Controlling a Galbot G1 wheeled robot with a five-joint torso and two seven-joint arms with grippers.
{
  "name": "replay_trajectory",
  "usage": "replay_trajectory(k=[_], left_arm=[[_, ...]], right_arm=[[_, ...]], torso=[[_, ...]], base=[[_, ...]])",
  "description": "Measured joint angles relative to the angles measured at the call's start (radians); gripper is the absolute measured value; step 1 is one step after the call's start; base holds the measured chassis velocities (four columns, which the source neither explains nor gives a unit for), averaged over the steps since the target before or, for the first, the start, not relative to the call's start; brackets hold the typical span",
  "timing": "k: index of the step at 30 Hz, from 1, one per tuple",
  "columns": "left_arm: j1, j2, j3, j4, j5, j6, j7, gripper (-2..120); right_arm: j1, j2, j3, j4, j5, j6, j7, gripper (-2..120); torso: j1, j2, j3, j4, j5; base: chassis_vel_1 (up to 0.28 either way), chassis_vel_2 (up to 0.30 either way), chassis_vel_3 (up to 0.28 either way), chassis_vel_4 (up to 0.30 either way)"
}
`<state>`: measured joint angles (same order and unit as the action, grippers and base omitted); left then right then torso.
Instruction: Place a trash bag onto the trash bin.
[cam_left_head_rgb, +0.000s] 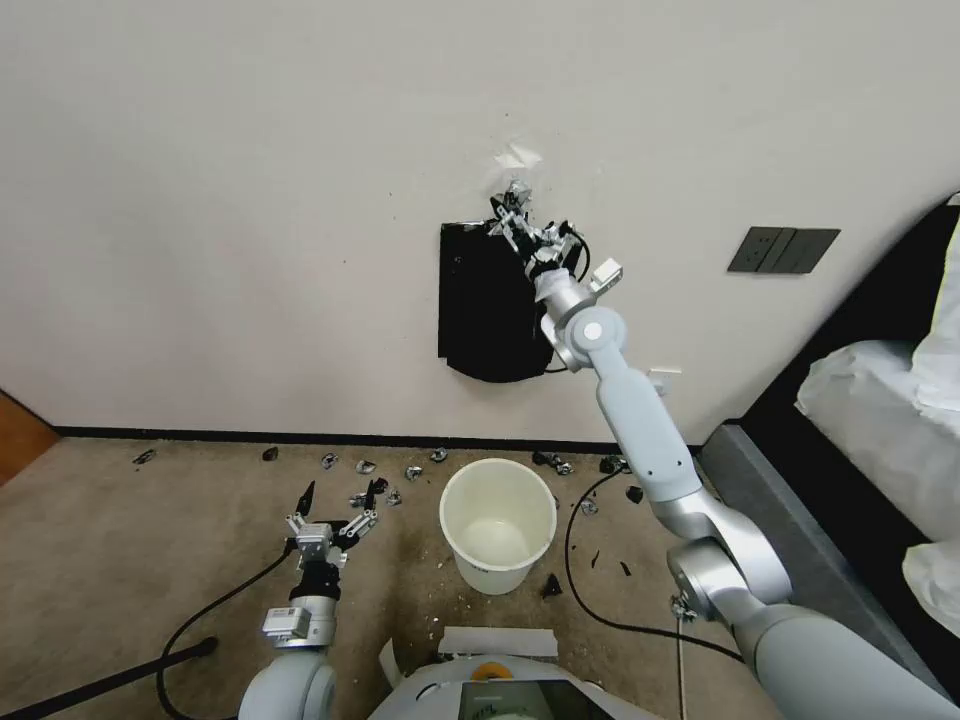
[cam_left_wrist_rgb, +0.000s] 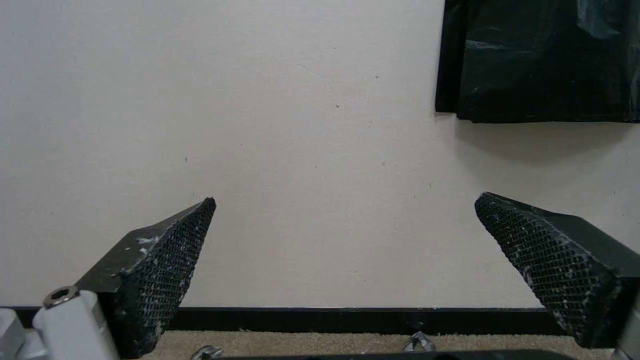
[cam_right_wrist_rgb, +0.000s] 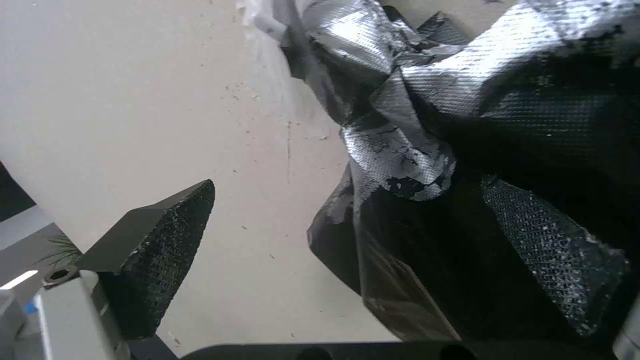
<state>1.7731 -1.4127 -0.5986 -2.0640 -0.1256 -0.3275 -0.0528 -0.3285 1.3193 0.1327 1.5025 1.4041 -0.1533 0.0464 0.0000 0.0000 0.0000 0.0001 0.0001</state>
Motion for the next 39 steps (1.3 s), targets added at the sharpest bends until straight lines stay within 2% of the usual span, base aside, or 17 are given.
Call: replay_trajectory(k=[13, 16, 19, 21, 22, 26, 28, 30, 33, 34, 37, 39], left_arm=[[0.001, 0.000, -0.005, -0.002, 0.000, 0.000, 0.000, 100], [0.001, -0.002, -0.003, -0.001, 0.000, -0.001, 0.001, 100], [0.000, -0.002, -0.003, 0.001, 0.000, -0.001, 0.001, 100], [-0.004, -0.001, -0.001, 0.004, 0.000, -0.001, 0.001, 100], [-0.004, -0.001, -0.001, 0.004, 0.000, -0.001, 0.001, 100], [-0.009, 0.001, 0.001, 0.006, 0.000, -0.001, 0.001, 100], [-0.009, 0.001, 0.001, 0.006, 0.000, -0.001, 0.001, 100], [-0.010, 0.002, 0.002, 0.008, 0.000, -0.001, 0.001, 100], [-0.010, 0.002, 0.002, 0.008, 0.000, -0.001, 0.001, 100], [-0.009, 0.002, 0.002, 0.008, 0.000, -0.001, 0.001, 100], [-0.009, 0.000, 0.002, 0.009, 0.001, -0.004, 0.001, 100], [-0.008, -0.002, 0.001, 0.008, 0.002, -0.005, 0.001, 100]], right_arm=[[0.046, 0.022, 0.006, -0.027, 0.001, 0.001, -0.027, 99], [0.046, 0.023, 0.008, -0.035, 0.001, 0.002, -0.030, 87], [0.046, 0.023, 0.009, -0.038, 0.001, 0.002, -0.031, 82], [0.045, 0.022, 0.009, -0.042, 0.000, 0.003, -0.032, 72], [0.045, 0.022, 0.009, -0.042, 0.000, 0.003, -0.032, 72], [0.042, 0.021, 0.010, -0.045, -0.005, 0.004, -0.033, 52], [0.042, 0.021, 0.010, -0.045, -0.005, 0.004, -0.033, 52], [0.042, 0.021, 0.010, -0.046, -0.008, 0.004, -0.034, 38], [0.042, 0.021, 0.010, -0.046, -0.009, 0.004, -0.035, 34], [0.040, 0.022, 0.010, -0.046, -0.009, 0.005, -0.036, 24], [0.037, 0.022, 0.011, -0.047, -0.010, 0.006, -0.038, 17], [0.034, 0.020, 0.013, -0.046, -0.010, 0.007, -0.039, 7]], torso=[[0.000, 0.000, 0.000, 0.0000, -0.0002], [0.000, 0.000, 0.000, -0.0002, -0.0001], [0.000, 0.000, 0.000, -0.0001, -0.0001], [0.000, 0.000, 0.000, -0.0001, -0.0001], [0.000, 0.000, 0.000, -0.0001, -0.0001], [0.000, 0.000, 0.000, -0.0001, -0.0001], [0.000, 0.000, 0.000, -0.0001, -0.0001], [0.000, 0.000, 0.000, -0.0001, -0.0001], [0.000, 0.000, 0.000, -0.0001, -0.0001], [0.000, 0.000, 0.000, -0.0001, -0.0001], [0.000, 0.000, 0.000, -0.0001, -0.0001], [0.000, 0.000, 0.000, -0.0001, -0.0001]], base=[[0.000, 0.000, 0.000, 0.000], [0.000, 0.000, 0.000, 0.000], [0.000, 0.000, 0.000, 0.000], [0.000, 0.000, 0.000, 0.000], [0.000, 0.000, 0.000, 0.000], [0.000, 0.000, 0.000, 0.000], [0.000, 0.000, 0.000, 0.000], [0.000, 0.000, 0.000, 0.000], [0.000, 0.000, 0.000, 0.000], [0.000, 0.000, 0.000, 0.000], [0.000, 0.000, 0.000, 0.000], [0.000, 0.000, 0.000, 0.000]])
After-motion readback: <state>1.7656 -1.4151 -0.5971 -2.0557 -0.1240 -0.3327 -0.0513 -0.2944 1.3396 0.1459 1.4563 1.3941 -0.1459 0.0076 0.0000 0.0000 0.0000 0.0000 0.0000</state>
